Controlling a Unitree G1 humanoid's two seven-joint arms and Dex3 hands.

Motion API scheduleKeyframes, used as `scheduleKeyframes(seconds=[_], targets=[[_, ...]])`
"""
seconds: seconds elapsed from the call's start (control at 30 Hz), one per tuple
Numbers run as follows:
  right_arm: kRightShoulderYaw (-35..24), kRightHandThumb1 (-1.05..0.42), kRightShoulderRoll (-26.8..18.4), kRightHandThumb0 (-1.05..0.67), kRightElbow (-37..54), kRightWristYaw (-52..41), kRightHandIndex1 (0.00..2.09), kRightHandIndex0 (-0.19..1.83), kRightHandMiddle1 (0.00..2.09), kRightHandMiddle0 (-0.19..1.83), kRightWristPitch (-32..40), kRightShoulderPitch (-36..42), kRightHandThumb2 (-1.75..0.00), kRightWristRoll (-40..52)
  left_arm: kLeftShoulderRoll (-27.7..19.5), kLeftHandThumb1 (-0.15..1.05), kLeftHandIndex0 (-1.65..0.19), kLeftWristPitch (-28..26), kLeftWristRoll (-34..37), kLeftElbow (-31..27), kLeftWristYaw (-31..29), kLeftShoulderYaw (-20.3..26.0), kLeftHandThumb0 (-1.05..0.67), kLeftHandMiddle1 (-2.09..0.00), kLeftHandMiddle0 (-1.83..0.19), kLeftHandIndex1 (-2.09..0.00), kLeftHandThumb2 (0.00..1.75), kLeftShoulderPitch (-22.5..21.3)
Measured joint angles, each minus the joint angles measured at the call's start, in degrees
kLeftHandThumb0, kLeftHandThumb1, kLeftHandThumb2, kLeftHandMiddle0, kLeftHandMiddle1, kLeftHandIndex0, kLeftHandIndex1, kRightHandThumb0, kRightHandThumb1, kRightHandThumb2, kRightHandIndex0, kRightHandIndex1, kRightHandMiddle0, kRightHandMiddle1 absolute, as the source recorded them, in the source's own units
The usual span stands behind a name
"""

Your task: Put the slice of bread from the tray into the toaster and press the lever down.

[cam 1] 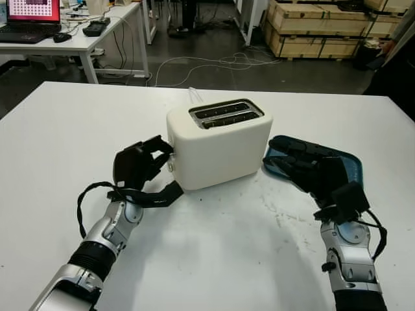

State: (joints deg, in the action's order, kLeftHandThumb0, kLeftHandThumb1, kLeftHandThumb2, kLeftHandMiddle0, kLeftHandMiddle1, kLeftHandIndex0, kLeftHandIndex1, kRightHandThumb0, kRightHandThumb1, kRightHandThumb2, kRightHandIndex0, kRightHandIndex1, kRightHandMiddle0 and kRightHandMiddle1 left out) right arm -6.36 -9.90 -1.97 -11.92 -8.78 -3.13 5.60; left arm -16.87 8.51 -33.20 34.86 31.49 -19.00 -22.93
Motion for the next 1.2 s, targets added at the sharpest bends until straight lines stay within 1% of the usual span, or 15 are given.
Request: scheduleKeyframes(seconds=[0.07, 0.17, 0.27, 0.33, 0.37, 0.43, 0.5, 0.57, 0.67, 0.73, 0.8, 0.87, 1.03, 1.1, 1.2], targets=[[0.0, -0.85, 0.0, -0.47, 0.0, 0.0, 0.44, 1.01, 0.01, 1.12, 0.0, 0.0, 0.0, 0.0, 0.0, 0.76, -1.03, -0.16, -0.02, -0.14, 0.0, -0.01, -0.19, -1.39, -0.68, -0.48, 0.0, 0.01], [0.0, -0.85, 0.0, -0.47, 0.0, 0.0, 0.45, 1.01, 0.01, 1.12, 0.0, 0.0, 0.0, -0.01, -0.02, 0.77, -1.02, -0.93, -0.13, -0.85, 0.0, -0.19, -0.18, -1.68, -0.58, -0.51, 0.01, 0.14], [0.0, -0.84, 0.0, -0.46, 0.0, -0.01, 0.45, 1.01, 0.01, 1.12, 0.0, 0.0, 0.0, -0.01, -0.2, 0.77, -1.01, -2.56, -0.48, -2.76, -0.01, -0.52, -0.15, -1.74, -0.62, -0.57, 0.01, 0.71], [0.01, -0.84, 0.0, -0.45, 0.0, -0.01, 0.45, 1.01, 0.0, 1.12, 0.0, 0.01, 0.0, -0.01, -0.24, 0.76, -1.01, -3.63, -0.82, -4.17, -0.02, -0.58, -0.14, -1.74, -0.63, -0.6, 0.01, 1.22], [0.01, -0.84, 0.0, -0.46, 0.0, -0.01, 0.45, 1.01, 0.0, 1.12, 0.0, 0.01, 0.0, -0.01, -0.23, 0.74, -1.0, -3.89, -0.87, -4.34, -0.02, -0.6, -0.12, -1.57, -0.66, -0.61, 0.01, 1.27], [0.02, -0.84, 0.0, -0.47, 0.0, 0.0, 0.45, 1.0, 0.0, 1.12, 0.0, 0.01, 0.0, -0.02, -0.18, 0.73, -1.0, -3.97, -0.89, -3.79, -0.01, -0.67, -0.08, -1.39, -0.75, -0.59, 0.0, 1.11], [0.02, -0.84, 0.0, -0.46, 0.0, -0.01, 0.45, 1.0, 0.0, 1.12, 0.0, 0.03, 0.0, -0.04, -0.11, 0.72, -1.01, -3.89, -0.89, -2.29, 0.0, -0.88, -0.08, -1.34, -0.78, -0.57, 0.0, 0.38], [0.01, -0.84, -0.02, -0.47, 0.0, -0.01, 0.45, 1.0, 0.0, 1.12, 0.0, 0.06, 0.0, -0.04, -0.07, 0.73, -1.01, -3.8, -0.89, -1.21, 0.0, -1.15, -0.12, -1.39, -0.73, -0.59, 0.01, -0.18], [0.02, -0.84, -0.02, -0.47, 0.0, -0.01, 0.46, 1.0, 0.0, 1.12, 0.0, 0.1, 0.0, -0.03, -0.27, 0.74, -0.98, -3.83, -0.9, -1.5, -0.01, -1.29, -0.13, -1.38, -0.67, -0.58, 0.01, -0.24], [0.02, -0.84, -0.02, -0.47, 0.0, -0.02, 0.46, 1.01, 0.0, 1.13, 0.0, 0.1, 0.0, -0.03, -1.05, 0.74, -0.97, -3.94, -1.02, -2.58, -0.03, -1.74, -0.12, -1.52, -0.66, -0.69, 0.0, -0.12], [0.02, -0.84, -0.02, -0.48, 0.0, -0.05, 0.47, 1.01, 0.0, 1.12, 0.0, 0.1, 0.0, -0.03, -2.29, 0.78, -0.9, -4.73, -1.14, -4.9, -1.26, -2.15, -0.15, -1.69, -0.58, -0.73, 0.01, 0.26], [0.02, -0.84, -0.02, -0.48, 0.0, -0.07, 0.47, 1.0, 0.0, 1.12, 0.0, 0.1, 0.0, -0.03, -3.44, 0.77, -0.9, -6.46, -1.27, -7.89, -4.02, -2.34, -0.15, -1.73, -0.6, -0.75, 0.01, 0.57], [0.02, -0.84, -0.07, -0.48, 0.0, -0.11, 0.47, 0.99, 0.0, 1.12, 0.0, 0.1, 0.0, -0.04, -4.71, 0.76, -0.91, -11.07, -4.26, -14.55, -11.05, -3.98, -0.17, -1.73, -0.64, -0.78, 0.0, 0.46], [0.01, -0.84, -0.11, -0.48, -0.01, -0.12, 0.47, 0.99, 0.0, 1.12, 0.0, 0.1, 0.0, -0.03, -4.7, 0.76, -0.91, -12.47, -5.73, -15.57, -12.29, -4.59, -0.17, -1.69, -0.65, -0.79, 0.01, 0.27], [-0.01, -0.84, -0.11, -0.47, -0.02, -0.32, 0.48, 1.0, 0.0, 1.12, 0.0, 0.11, 0.0, 0.01, -4.3, 0.76, -0.88, -14.31, -6.37, -16.0, -13.09, -4.92, -0.14, -1.64, -0.65, -0.9, 0.0, 0.2]])
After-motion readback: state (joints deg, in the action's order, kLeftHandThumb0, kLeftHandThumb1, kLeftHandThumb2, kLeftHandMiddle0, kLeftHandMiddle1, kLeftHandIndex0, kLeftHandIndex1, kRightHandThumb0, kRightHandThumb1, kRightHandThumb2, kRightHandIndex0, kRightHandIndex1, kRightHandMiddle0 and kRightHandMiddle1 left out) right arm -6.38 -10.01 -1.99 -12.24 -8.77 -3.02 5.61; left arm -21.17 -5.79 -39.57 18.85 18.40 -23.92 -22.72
